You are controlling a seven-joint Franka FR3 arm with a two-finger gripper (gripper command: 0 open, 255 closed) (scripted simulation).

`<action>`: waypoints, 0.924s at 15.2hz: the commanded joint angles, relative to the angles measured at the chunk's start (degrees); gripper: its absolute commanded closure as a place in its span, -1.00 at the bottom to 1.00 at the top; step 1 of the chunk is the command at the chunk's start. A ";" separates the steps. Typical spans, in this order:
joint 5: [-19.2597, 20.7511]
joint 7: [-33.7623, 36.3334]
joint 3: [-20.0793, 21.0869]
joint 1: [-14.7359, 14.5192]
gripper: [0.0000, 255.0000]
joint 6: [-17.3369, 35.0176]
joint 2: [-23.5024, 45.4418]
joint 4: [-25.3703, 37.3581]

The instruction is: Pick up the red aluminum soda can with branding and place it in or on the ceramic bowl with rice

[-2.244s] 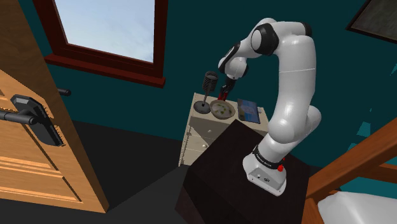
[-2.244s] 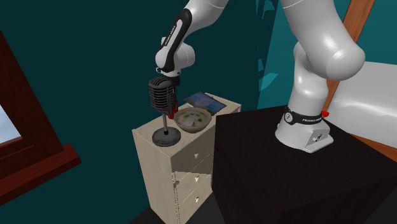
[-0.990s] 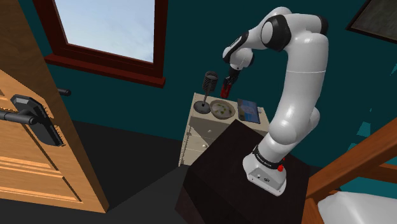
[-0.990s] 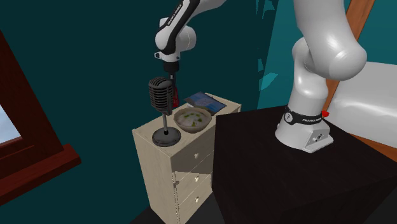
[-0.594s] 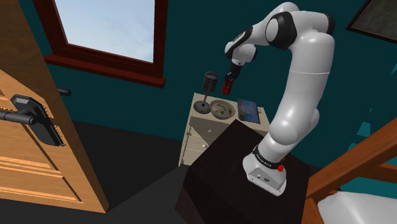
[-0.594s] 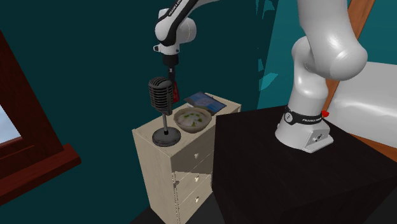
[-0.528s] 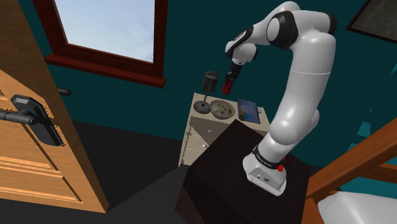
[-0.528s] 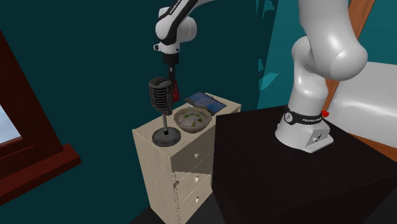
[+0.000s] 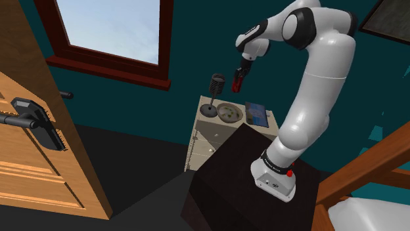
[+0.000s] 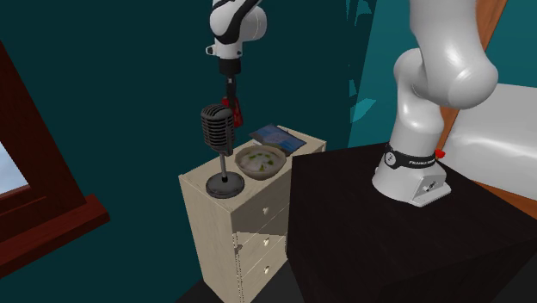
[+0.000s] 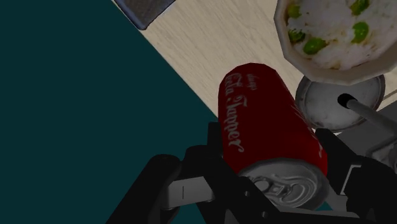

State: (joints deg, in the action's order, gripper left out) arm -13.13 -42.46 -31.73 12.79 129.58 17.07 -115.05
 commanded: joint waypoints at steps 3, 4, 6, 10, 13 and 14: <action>1.19 0.82 -0.48 -0.39 1.00 -1.95 -1.48 0.73; 2.61 2.07 -0.83 -1.49 1.00 -1.23 -3.90 -1.97; 5.76 4.95 -1.37 -3.49 1.00 -0.04 -8.81 -7.13; 12.95 11.94 -1.12 -5.96 1.00 1.19 -18.93 -16.58; 18.07 17.48 0.54 -6.23 1.00 0.99 -26.50 -22.96; 19.53 19.25 1.36 -6.06 1.00 0.72 -28.97 -24.96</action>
State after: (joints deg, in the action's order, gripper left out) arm 4.60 -25.40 -31.19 6.79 130.61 -9.17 -137.93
